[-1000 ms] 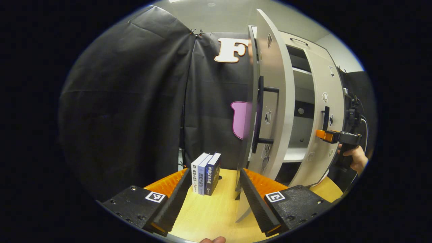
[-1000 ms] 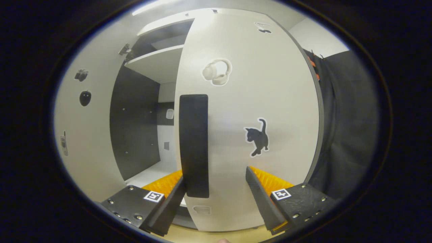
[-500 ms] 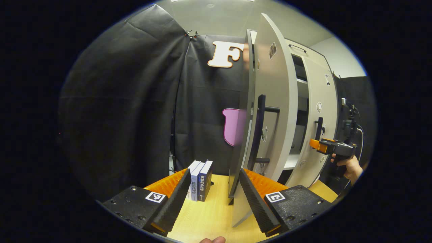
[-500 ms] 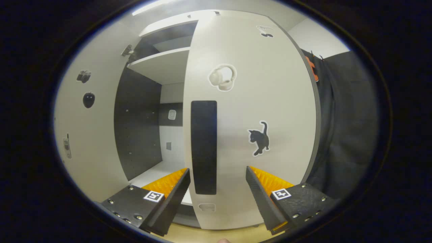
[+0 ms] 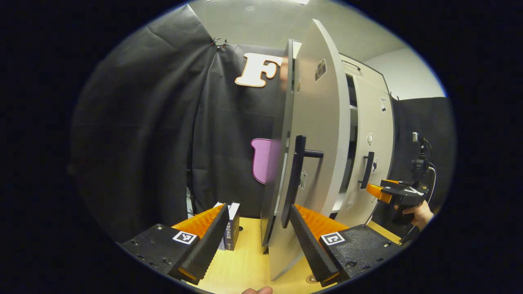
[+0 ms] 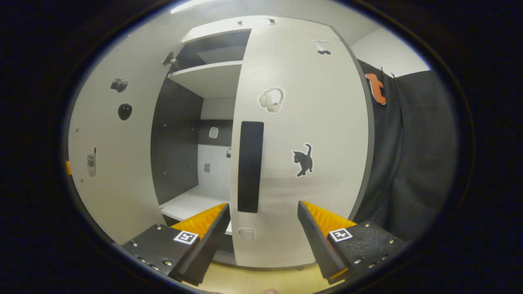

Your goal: Grasp the bottle in the cabinet with the left hand and place it on the coaster, then close the right door with the right hand and the left door with the left hand.

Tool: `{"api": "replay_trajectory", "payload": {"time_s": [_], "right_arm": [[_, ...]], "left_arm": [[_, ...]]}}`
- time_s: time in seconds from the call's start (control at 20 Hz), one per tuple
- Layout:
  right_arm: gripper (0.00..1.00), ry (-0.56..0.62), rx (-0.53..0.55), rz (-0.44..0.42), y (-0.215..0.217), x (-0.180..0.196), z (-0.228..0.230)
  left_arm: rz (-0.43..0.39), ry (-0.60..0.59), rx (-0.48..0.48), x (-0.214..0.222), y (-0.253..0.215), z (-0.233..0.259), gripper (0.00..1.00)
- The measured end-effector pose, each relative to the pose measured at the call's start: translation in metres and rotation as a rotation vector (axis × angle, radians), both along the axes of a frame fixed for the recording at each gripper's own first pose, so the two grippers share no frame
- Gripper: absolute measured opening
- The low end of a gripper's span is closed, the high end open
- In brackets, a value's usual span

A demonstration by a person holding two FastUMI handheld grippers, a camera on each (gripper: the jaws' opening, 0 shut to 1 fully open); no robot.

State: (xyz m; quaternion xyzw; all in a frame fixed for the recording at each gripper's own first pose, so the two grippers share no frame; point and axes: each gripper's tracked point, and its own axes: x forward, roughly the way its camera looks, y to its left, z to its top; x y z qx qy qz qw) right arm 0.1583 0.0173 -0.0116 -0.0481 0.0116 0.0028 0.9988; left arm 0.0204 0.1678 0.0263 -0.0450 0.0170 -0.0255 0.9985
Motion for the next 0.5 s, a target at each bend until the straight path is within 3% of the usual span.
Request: {"api": "replay_trajectory", "payload": {"time_s": [0.15, 0.25, 0.3, 0.35, 0.4, 0.5], "right_arm": [[1.00, 0.006, -0.002, -0.004, -0.005, -0.009, -0.003], [0.97, 0.009, -0.005, -0.002, -0.007, -0.014, -0.005], [1.00, 0.012, -0.002, 0.000, -0.007, -0.016, -0.006], [1.00, 0.016, 0.001, 0.001, -0.008, -0.018, -0.008], [1.00, 0.019, 0.002, 0.002, -0.009, -0.020, -0.010], [1.00, 0.030, 0.002, 0.000, -0.011, -0.024, -0.015]], "left_arm": [[-0.022, 0.006, 0.019, 0.003, -0.011, -0.001, 0.95], [-0.021, -0.001, 0.037, 0.004, -0.010, 0.002, 0.90], [-0.023, 0.002, 0.031, 0.003, -0.010, 0.001, 0.94], [-0.028, 0.007, 0.019, 0.004, -0.011, 0.000, 0.90], [-0.035, 0.011, 0.008, 0.004, -0.012, -0.001, 0.95], [-0.042, 0.019, -0.014, 0.004, -0.013, -0.002, 0.95]]}}
